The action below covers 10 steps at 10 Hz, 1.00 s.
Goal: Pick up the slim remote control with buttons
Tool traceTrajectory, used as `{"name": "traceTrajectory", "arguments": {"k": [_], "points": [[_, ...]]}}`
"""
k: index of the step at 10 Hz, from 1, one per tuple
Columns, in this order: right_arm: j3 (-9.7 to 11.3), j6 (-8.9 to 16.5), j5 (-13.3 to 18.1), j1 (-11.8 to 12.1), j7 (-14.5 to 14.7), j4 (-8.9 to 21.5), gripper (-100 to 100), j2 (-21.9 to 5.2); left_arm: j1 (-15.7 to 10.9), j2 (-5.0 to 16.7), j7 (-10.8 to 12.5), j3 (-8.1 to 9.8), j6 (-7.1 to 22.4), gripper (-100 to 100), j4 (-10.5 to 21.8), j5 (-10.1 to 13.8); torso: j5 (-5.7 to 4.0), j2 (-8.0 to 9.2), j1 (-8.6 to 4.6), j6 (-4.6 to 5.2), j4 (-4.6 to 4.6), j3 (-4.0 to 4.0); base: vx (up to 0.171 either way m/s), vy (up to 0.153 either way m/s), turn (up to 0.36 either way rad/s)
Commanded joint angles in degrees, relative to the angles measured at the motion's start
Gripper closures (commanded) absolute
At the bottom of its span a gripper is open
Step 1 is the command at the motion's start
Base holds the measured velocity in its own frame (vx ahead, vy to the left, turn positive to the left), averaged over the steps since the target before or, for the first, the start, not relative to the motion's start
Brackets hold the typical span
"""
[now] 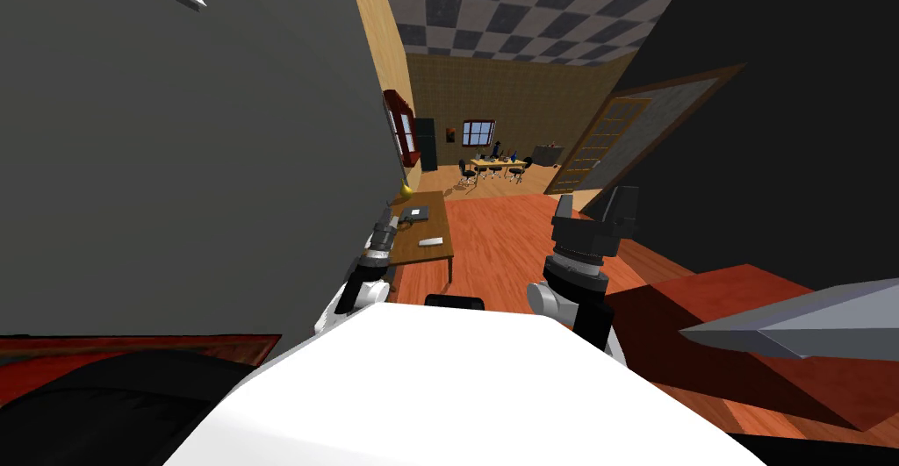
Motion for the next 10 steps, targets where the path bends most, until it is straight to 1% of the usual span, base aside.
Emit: {"name": "traceTrajectory", "arguments": {"k": [1, 2, 4, 5, 6, 7, 8, 9, 10], "points": [[0.00, 0.00, 0.00, 0.00, 0.00, 0.00, 0, 0.00, -0.07, 2.86, -0.84, -0.10, 2.48, -100, 2.67, 2.61, 0.00, 0.00, 0.00, 0.00, 0.00, 0.00, 0.049, -0.289, -0.041], [0.00, 0.00, 0.00, 0.00, 0.00, 0.00, 0, 0.00, -0.07, 3.46, -0.84, -0.10, 2.48, -100, 2.67, 2.61, -0.02, 0.00, -0.05, 0.00, 0.00, 0.00, 0.047, -0.203, -0.004], [-0.01, 0.00, 0.00, 0.00, 0.00, 0.00, 0, -0.01, -0.21, 7.49, -2.16, -0.80, 5.90, -100, 6.02, 6.08, 0.05, 0.01, 0.32, -0.01, 0.00, 0.00, 0.076, -0.207, -0.039], [-0.01, 0.00, 0.00, 0.01, 0.00, 0.00, 0, -0.01, -0.33, 9.13, -2.81, -1.12, 7.40, -100, 8.76, 7.86, 0.04, -0.14, 0.19, 0.00, -0.03, -0.08, 0.138, -0.274, -0.027], [0.00, 0.00, 0.00, 0.01, 0.00, 0.00, 0, 0.00, -0.33, 9.57, -2.81, -1.12, 7.94, -100, 8.76, 8.03, 0.00, -0.27, 0.06, -0.02, -0.06, -0.15, 0.124, -0.220, 0.011], [-0.01, 0.00, 0.00, 0.01, 0.00, -0.01, 0, -0.01, -0.48, 11.62, -3.46, -1.37, 9.57, -100, 11.02, 10.10, 0.01, -0.27, 0.18, -0.01, -0.06, -0.16, 0.114, -0.211, -0.009], [-0.01, 0.00, 0.00, 0.01, 0.00, 0.00, 0, -0.01, -0.48, 11.62, -3.46, -1.37, 10.20, -100, 11.02, 10.10, 0.03, -0.25, 0.23, -0.01, -0.06, -0.15, 0.084, -0.141, 0.004], [-0.01, 0.00, 0.00, 0.01, 0.00, -0.01, 0, -0.01, -0.65, 13.64, -4.09, -1.57, 12.00, -100, 13.37, 12.28, 0.06, -0.15, 0.46, -0.02, -0.04, -0.09, 0.097, -0.141, -0.004], [-0.01, 0.00, 0.00, 0.01, 0.00, 0.00, 0, -0.01, -0.65, 13.64, -4.09, -1.57, 12.66, -100, 13.37, 12.28, 0.09, -0.15, 0.49, -0.03, -0.03, -0.09, 0.087, -0.120, 0.013]]}}
